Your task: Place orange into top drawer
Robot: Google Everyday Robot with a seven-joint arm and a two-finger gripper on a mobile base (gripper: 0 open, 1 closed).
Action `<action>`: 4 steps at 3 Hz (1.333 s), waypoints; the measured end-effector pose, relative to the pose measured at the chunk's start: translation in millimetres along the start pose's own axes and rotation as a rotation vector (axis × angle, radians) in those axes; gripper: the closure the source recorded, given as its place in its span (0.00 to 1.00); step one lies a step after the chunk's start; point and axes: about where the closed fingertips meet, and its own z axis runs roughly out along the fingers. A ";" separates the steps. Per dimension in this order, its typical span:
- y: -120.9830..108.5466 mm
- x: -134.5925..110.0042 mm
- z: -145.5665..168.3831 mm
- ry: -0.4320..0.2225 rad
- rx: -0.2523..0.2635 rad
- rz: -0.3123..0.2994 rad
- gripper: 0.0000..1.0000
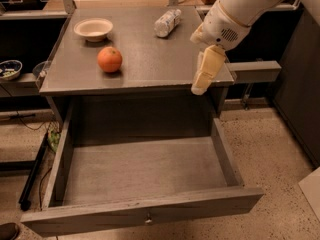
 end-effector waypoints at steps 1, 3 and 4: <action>0.0 0.0 0.1 0.000 0.000 0.000 0.00; -18.2 -26.2 30.9 -0.122 -0.071 -0.010 0.00; -42.1 -67.0 55.9 -0.205 -0.119 -0.053 0.00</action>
Offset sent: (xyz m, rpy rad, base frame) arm 0.0097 0.0127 -0.0116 0.0922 0.0462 0.0412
